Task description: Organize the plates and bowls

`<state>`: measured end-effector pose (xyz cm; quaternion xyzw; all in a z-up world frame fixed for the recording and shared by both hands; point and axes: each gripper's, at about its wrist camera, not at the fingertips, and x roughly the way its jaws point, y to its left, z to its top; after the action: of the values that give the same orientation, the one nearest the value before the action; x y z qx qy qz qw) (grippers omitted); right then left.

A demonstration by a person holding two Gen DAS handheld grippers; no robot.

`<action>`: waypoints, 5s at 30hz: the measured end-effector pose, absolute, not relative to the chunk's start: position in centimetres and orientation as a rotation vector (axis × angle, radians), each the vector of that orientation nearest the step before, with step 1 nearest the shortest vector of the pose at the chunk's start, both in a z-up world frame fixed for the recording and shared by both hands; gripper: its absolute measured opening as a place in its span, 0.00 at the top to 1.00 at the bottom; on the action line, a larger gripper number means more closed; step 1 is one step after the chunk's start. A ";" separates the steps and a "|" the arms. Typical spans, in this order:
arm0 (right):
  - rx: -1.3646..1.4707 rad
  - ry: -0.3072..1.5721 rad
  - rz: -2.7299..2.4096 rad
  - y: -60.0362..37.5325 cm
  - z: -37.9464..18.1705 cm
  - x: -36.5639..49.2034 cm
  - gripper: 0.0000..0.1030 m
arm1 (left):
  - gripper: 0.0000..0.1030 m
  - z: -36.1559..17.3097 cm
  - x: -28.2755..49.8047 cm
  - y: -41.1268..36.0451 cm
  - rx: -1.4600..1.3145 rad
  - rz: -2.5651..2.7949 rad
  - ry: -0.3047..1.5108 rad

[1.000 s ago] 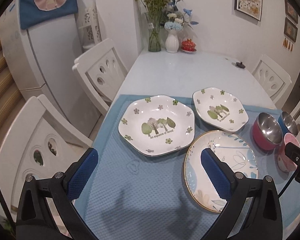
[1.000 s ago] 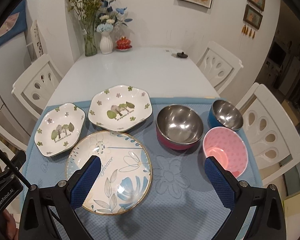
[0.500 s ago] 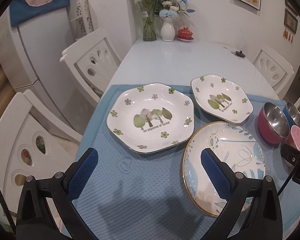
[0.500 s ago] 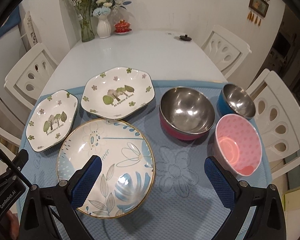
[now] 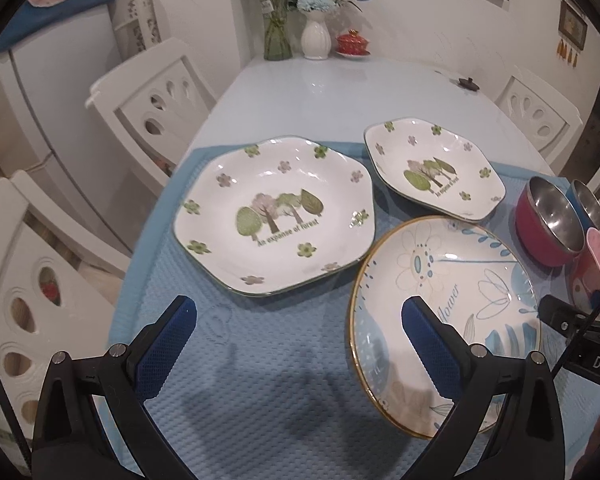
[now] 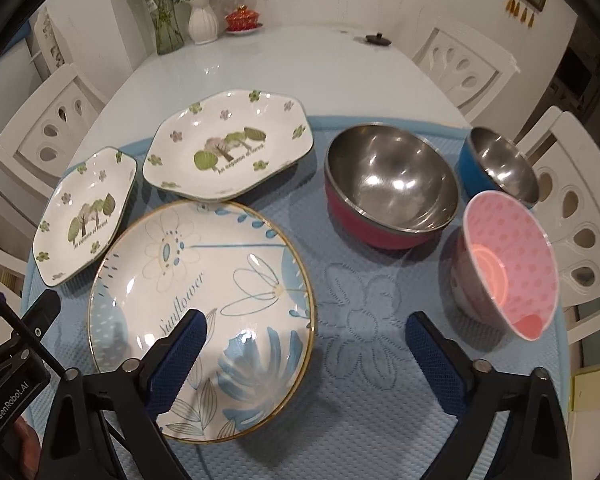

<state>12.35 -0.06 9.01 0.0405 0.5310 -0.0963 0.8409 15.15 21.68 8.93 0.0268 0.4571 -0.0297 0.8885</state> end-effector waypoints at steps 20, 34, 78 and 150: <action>0.236 1.189 0.040 -2.6 2.5 15.3 0.65 | 0.49 2.4 17.8 20.5 -0.111 -0.285 1.113; 0.155 1.205 0.084 -1.1 3.3 14.3 0.64 | 0.49 3.3 16.2 19.2 -0.135 -0.267 1.111; -0.100 0.733 0.140 3.9 23.4 -4.1 0.31 | 0.40 22.4 -1.6 23.1 -0.121 -0.085 0.633; 0.251 1.275 0.130 14.5 3.9 22.8 0.59 | 0.38 2.6 28.7 36.3 -0.366 -0.249 1.084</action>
<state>22.85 14.51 3.93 0.1165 0.5931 0.0604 0.7943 28.71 36.32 2.59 -0.1728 0.5116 -0.1177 0.8334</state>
